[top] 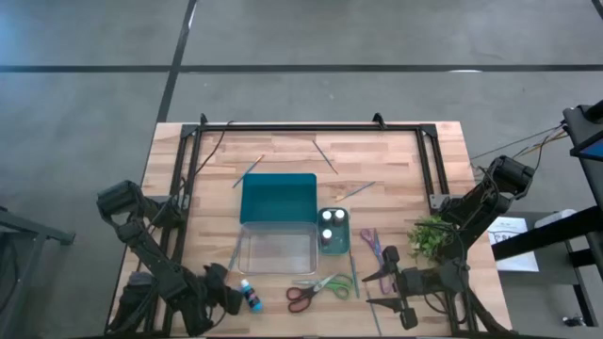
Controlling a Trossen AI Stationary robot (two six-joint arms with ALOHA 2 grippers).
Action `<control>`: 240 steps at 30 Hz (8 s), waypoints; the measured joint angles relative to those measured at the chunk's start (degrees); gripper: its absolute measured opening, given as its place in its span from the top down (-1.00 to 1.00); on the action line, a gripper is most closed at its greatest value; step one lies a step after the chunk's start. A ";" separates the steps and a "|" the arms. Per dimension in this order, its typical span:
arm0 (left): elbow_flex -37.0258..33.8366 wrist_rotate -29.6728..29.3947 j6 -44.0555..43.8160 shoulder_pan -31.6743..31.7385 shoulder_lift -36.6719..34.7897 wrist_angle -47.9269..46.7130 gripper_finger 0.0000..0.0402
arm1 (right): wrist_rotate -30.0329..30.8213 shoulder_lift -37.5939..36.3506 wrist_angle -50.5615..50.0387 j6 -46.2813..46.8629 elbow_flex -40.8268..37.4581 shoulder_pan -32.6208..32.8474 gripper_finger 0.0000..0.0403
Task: Pick & Place Paint Supplies
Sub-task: Put the blue paint bottle into the green bin
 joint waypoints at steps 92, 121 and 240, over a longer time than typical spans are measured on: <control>4.05 32.39 -14.47 10.28 2.07 -2.28 -0.58 | -9.23 -0.04 12.55 -10.99 -8.92 7.80 -0.10; 3.69 31.23 10.26 8.81 1.96 -5.73 0.00 | -9.15 -0.04 12.57 -10.34 -8.61 7.76 -0.10; 14.12 -10.45 124.85 18.67 2.07 41.98 0.41 | -29.97 18.84 -12.08 -24.62 31.80 -19.34 -0.10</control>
